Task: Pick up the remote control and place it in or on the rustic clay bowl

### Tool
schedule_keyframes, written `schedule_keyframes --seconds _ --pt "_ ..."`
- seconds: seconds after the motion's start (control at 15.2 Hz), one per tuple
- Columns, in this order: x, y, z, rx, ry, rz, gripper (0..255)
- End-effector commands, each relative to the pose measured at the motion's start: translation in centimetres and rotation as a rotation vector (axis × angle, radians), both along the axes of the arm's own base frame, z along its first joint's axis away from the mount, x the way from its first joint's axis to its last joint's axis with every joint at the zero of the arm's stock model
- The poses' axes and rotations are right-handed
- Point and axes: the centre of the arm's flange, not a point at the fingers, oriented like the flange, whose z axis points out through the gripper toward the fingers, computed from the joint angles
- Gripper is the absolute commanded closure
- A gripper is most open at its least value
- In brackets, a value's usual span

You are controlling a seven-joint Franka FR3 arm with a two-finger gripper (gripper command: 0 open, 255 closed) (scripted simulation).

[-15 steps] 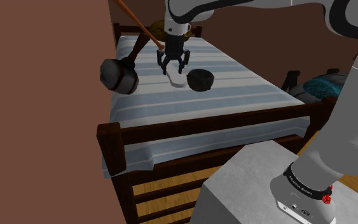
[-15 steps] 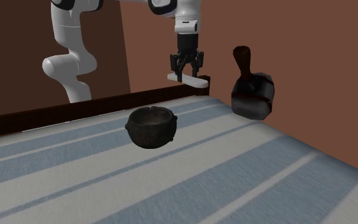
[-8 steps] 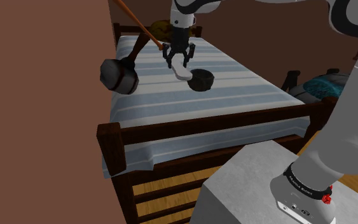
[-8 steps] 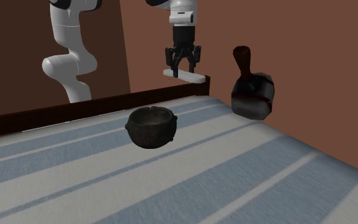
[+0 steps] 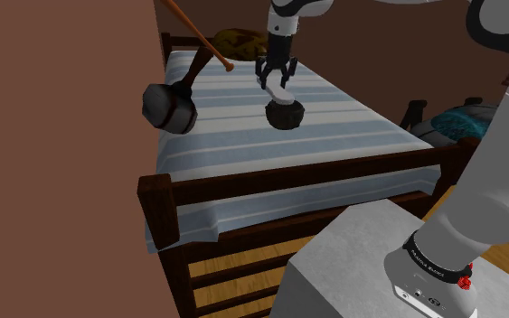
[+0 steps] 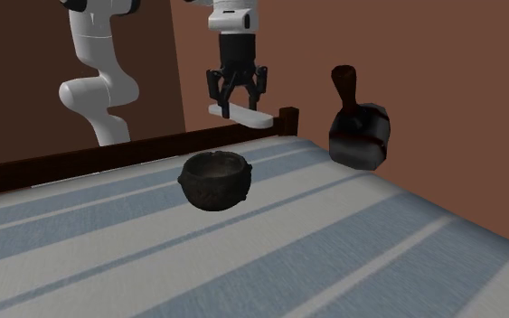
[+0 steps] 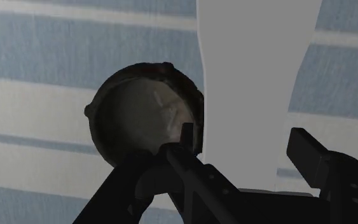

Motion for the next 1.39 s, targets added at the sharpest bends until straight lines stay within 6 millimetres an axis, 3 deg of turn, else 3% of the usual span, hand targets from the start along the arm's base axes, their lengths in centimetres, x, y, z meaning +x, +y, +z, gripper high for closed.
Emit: schedule_keyframes --seconds 0.0,0.33,1.32 --pt "0.1 -2.5 0.2 0.0 -0.001 0.002 255" --pt "0.7 -9.8 0.5 0.0 -0.001 0.002 255" --pt "0.7 -9.8 -7.4 0.0 -0.001 0.002 255"
